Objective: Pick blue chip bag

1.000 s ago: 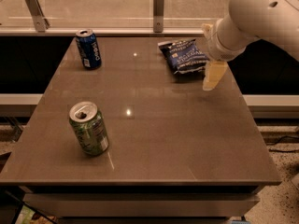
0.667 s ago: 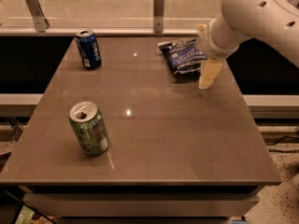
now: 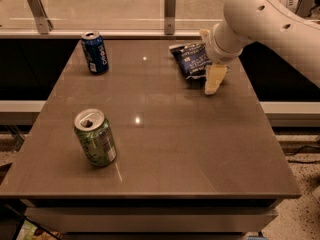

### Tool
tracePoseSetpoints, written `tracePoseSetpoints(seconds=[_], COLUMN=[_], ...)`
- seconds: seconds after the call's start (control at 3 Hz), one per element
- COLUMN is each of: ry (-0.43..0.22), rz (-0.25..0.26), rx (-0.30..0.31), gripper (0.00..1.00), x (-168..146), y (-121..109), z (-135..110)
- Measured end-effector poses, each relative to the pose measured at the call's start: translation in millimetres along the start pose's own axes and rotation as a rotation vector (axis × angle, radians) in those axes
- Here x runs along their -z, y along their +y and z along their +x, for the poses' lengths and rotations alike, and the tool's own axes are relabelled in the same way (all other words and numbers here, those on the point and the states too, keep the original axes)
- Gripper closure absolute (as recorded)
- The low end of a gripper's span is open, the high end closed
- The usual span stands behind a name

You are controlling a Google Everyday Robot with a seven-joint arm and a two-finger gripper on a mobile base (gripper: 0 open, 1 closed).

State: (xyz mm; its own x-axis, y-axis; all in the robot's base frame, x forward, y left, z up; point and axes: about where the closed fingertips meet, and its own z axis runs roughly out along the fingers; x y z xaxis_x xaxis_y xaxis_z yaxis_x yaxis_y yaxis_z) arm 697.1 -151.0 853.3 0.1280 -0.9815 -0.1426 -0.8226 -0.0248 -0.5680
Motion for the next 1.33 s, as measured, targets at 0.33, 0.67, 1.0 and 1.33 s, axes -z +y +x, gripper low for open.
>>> tracePoseSetpoints(seconds=[0.33,0.67,1.0,1.33], ry=[-0.001,-0.001,0.035,0.062], rz=[-0.004,-0.004,0.051,0.103], rx=[0.004,0.004,-0.028,-0.061], gripper=[0.00,0.00,0.00,0.00], x=[-8.0,-6.6,5.1,17.6], y=[-3.0,-4.0,-14.1,-22.0], z=[-1.1,-1.4,12.6,24.3])
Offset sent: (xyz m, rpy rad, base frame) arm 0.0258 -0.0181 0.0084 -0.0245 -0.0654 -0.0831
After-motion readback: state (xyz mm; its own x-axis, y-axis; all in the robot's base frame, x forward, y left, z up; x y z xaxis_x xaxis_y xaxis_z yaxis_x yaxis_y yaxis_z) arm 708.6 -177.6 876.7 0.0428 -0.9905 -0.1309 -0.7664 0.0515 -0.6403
